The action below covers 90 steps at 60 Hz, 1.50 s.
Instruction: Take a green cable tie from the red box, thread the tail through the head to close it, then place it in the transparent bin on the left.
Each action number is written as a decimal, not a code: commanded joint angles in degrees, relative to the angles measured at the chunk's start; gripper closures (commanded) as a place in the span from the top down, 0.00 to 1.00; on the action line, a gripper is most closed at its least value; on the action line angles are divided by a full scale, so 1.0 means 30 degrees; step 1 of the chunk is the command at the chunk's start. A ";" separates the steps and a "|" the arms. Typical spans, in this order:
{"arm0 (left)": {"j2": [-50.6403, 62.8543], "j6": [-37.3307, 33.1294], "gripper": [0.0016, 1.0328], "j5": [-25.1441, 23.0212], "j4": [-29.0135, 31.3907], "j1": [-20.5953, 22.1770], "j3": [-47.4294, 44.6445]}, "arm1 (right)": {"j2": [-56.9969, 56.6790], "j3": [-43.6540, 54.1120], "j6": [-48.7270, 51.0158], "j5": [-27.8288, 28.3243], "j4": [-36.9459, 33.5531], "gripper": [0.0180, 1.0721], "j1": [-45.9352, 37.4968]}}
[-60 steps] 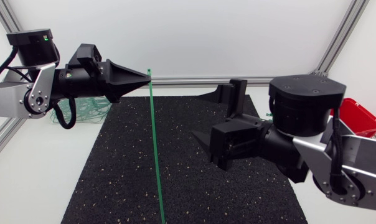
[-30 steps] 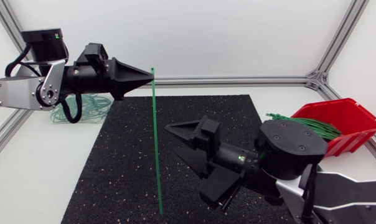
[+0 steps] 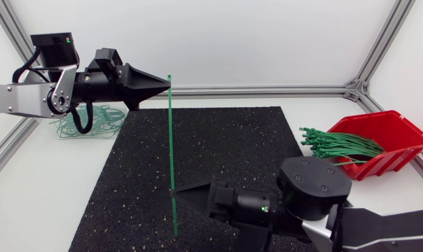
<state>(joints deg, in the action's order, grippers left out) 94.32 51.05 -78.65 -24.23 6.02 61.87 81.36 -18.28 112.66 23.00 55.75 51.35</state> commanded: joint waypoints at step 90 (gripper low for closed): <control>0.0170 0.0328 0.03 -0.0238 0.0459 0.1186 0.0062 | 0.0887 0.0235 0.1206 0.1414 0.0373 0.20 0.0578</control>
<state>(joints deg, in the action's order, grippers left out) 94.67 51.05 -78.83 -22.90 9.15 62.11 84.01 -18.11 114.52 27.24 55.96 52.42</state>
